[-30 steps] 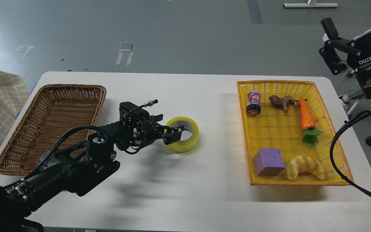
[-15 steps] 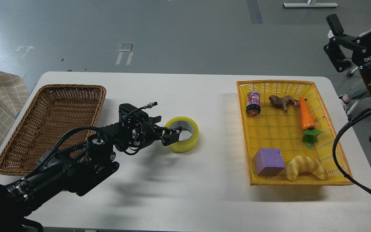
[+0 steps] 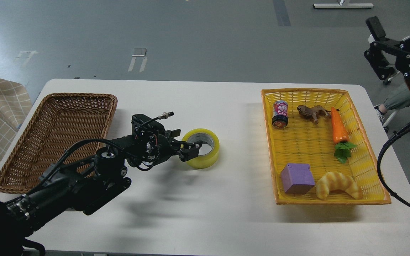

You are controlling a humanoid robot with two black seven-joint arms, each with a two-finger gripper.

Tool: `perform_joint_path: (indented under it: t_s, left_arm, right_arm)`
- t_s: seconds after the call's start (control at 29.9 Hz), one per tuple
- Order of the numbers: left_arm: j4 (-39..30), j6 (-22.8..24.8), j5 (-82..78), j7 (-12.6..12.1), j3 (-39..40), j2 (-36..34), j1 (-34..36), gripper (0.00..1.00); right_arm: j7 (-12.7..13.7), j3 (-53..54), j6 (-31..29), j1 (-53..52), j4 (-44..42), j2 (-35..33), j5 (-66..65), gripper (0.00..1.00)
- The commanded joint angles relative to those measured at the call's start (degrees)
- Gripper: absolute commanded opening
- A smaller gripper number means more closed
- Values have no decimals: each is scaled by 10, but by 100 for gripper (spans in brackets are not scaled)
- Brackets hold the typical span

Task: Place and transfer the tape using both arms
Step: 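Grasp the tape roll's rim with the left gripper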

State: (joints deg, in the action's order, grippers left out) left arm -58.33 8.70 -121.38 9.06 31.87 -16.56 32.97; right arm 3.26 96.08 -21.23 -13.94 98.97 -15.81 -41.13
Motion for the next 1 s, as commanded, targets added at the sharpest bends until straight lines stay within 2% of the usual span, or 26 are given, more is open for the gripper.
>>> perform_joint_path:
  t_s: [0.0, 0.07, 0.17, 0.3, 0.43, 0.64, 0.7, 0.77, 0.9, 0.94, 0.97]
  left_arm:
    - [-1, -1, -1, 11, -20, -1, 4, 93]
    - [0, -1, -2, 12, -22, -1, 6, 92]
    - [1, -1, -3, 12, -23, -1, 7, 84]
    - [-2, -1, -8, 12, -34, -1, 9, 63]
    - [-1, -2, -6, 11, -50, -4, 22, 57]
    - [1, -2, -7, 10, -50, -4, 19, 56]
    - [1, -2, -7, 9, -50, -4, 20, 52]
    - [2, -2, -7, 8, -50, -5, 23, 42]
    - [4, -3, -7, 8, -52, -6, 24, 31]
    - [4, -5, -7, 10, -54, -7, 24, 20]
    - [4, -5, -6, 10, -54, -8, 24, 14]
  right_arm:
    - [0, 1, 1, 0, 1, -1, 0, 100]
    - [0, 1, 1, 0, 1, 0, 0, 100]
    - [0, 2, 0, 0, 1, 0, 0, 100]
    - [0, 2, 0, 0, -1, -2, -1, 100]
    - [0, 2, 1, 3, -1, -2, -1, 100]
    - [0, 7, 0, 4, -2, -2, -1, 100]
    - [0, 7, 0, 4, -1, -2, -1, 100]
    - [-1, 7, 0, 7, 0, -1, -1, 100]
    - [-1, 7, 0, 8, 1, 1, -1, 100]
    - [0, 7, 0, 8, 2, 1, 0, 100]
    - [0, 7, 0, 8, 1, 0, -1, 100]
